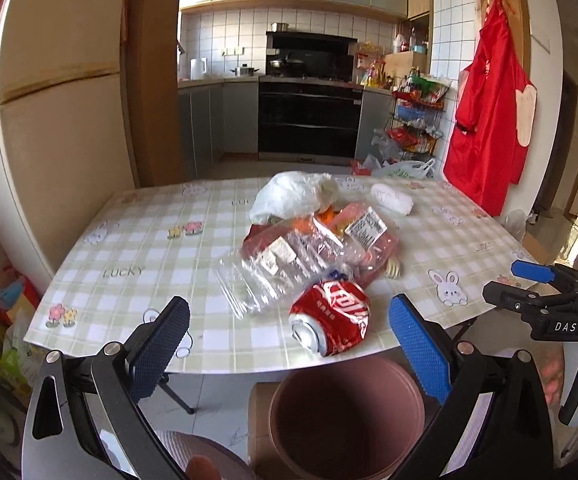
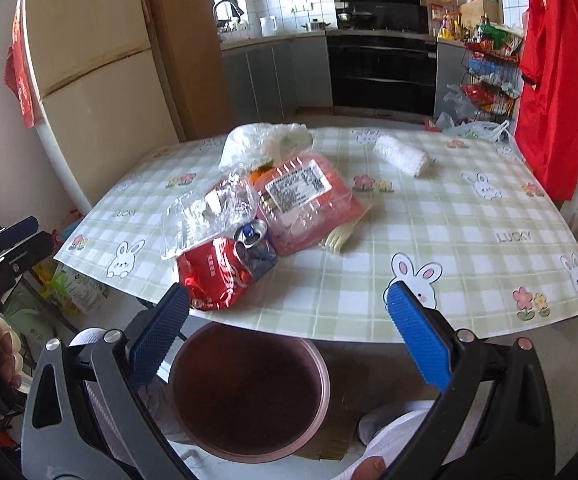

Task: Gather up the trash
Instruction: 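Move both tools forward toward the trash pile on the table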

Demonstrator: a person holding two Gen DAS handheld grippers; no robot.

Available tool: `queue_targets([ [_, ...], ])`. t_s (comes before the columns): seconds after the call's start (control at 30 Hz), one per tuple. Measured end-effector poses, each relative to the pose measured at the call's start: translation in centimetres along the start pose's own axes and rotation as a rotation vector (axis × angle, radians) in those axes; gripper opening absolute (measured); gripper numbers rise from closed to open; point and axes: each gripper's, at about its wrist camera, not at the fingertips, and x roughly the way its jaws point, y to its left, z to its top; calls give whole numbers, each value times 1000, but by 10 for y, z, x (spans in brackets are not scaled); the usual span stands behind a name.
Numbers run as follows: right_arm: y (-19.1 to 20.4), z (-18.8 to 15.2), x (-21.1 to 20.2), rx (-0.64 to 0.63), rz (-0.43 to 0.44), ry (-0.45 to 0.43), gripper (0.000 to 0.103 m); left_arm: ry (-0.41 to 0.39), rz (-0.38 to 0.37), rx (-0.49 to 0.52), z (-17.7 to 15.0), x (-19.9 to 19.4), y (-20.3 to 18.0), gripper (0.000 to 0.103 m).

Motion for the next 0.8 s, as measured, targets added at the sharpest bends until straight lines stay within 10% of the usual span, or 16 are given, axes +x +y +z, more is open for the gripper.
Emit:
queue_targets([
  [0.3, -18, -21, 38, 11, -57, 69, 97, -4, 73, 0, -24, 30, 7, 98],
  [0.8, -31, -19, 81, 13, -49, 115, 97, 104, -16, -72, -31, 73, 15, 97],
])
